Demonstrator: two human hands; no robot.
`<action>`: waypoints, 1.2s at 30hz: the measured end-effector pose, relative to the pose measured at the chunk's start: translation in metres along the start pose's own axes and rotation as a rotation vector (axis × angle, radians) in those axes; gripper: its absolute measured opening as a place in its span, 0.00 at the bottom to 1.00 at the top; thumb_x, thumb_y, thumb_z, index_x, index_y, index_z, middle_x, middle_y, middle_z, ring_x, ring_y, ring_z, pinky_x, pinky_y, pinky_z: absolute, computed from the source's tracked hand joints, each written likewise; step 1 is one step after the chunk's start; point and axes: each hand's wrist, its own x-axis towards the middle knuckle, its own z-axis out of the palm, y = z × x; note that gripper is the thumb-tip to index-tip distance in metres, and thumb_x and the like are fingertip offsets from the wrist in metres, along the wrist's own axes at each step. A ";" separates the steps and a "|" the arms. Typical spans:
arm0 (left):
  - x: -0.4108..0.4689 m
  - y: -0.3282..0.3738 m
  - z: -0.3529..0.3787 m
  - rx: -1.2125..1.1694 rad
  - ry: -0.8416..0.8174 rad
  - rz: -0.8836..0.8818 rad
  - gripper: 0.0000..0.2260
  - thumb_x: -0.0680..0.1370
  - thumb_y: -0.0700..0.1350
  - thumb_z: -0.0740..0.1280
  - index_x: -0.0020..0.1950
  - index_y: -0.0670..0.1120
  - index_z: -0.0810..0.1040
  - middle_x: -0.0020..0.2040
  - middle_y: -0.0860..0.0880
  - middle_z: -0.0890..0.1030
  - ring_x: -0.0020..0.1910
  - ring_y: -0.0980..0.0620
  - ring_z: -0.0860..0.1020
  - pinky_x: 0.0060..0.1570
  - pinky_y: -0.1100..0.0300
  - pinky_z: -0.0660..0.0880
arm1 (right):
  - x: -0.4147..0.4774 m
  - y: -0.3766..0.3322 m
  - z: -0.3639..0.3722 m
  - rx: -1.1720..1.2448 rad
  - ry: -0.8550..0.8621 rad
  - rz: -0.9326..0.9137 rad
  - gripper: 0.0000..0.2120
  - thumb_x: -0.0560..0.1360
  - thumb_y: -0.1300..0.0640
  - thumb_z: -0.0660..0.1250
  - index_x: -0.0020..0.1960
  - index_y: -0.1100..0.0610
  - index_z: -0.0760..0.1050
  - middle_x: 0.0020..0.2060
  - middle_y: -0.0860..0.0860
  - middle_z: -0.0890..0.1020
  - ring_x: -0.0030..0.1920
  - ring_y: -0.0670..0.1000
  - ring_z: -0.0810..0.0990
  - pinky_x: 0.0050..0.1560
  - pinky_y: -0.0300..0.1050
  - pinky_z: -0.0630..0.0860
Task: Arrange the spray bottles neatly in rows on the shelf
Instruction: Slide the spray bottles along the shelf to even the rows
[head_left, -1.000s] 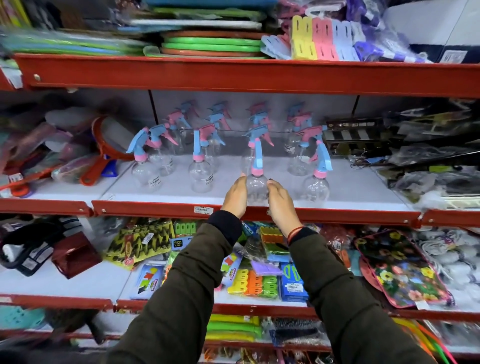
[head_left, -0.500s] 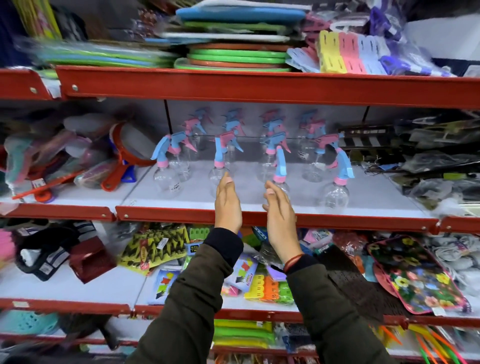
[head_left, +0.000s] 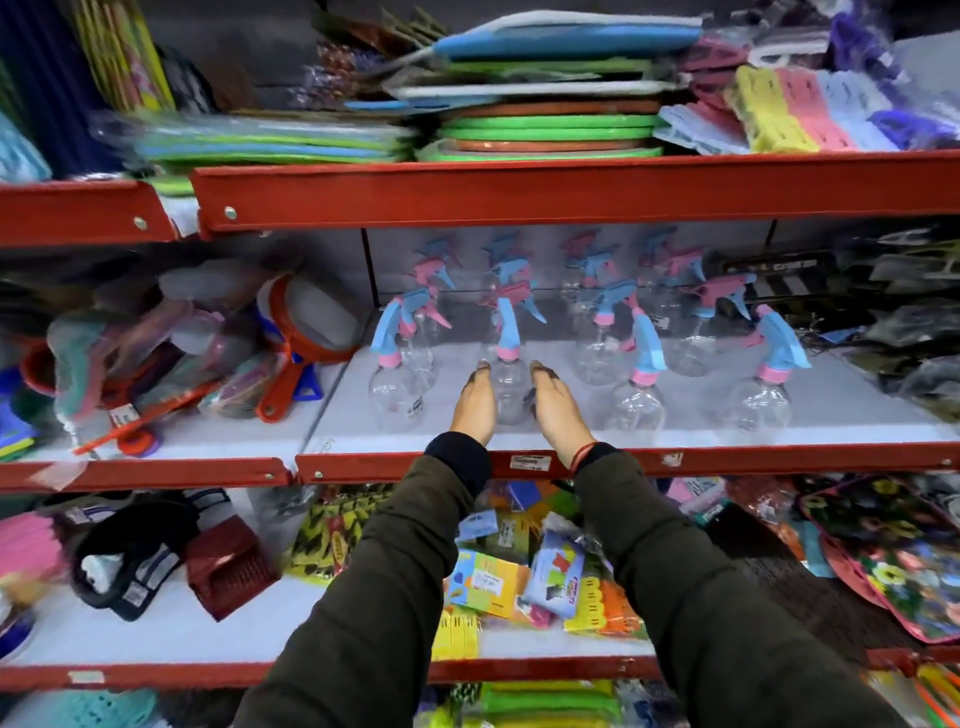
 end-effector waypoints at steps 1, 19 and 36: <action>-0.002 -0.001 -0.002 -0.007 -0.012 -0.012 0.30 0.72 0.65 0.52 0.67 0.50 0.73 0.70 0.46 0.74 0.69 0.47 0.72 0.73 0.48 0.64 | -0.001 0.002 0.000 0.022 -0.003 -0.003 0.13 0.81 0.50 0.53 0.46 0.48 0.74 0.42 0.47 0.78 0.48 0.51 0.75 0.56 0.47 0.69; -0.082 0.006 -0.017 0.013 -0.087 0.081 0.25 0.80 0.57 0.49 0.76 0.48 0.63 0.77 0.50 0.64 0.76 0.52 0.61 0.78 0.52 0.53 | -0.069 0.017 -0.014 0.064 0.138 -0.085 0.25 0.77 0.43 0.54 0.71 0.51 0.68 0.71 0.48 0.72 0.72 0.50 0.68 0.76 0.54 0.62; -0.050 0.014 -0.138 -0.047 0.280 0.113 0.24 0.83 0.50 0.50 0.77 0.45 0.58 0.79 0.49 0.59 0.78 0.52 0.58 0.78 0.55 0.52 | -0.047 -0.012 0.123 0.070 -0.084 -0.035 0.21 0.82 0.52 0.52 0.74 0.57 0.65 0.63 0.45 0.69 0.67 0.43 0.66 0.66 0.35 0.58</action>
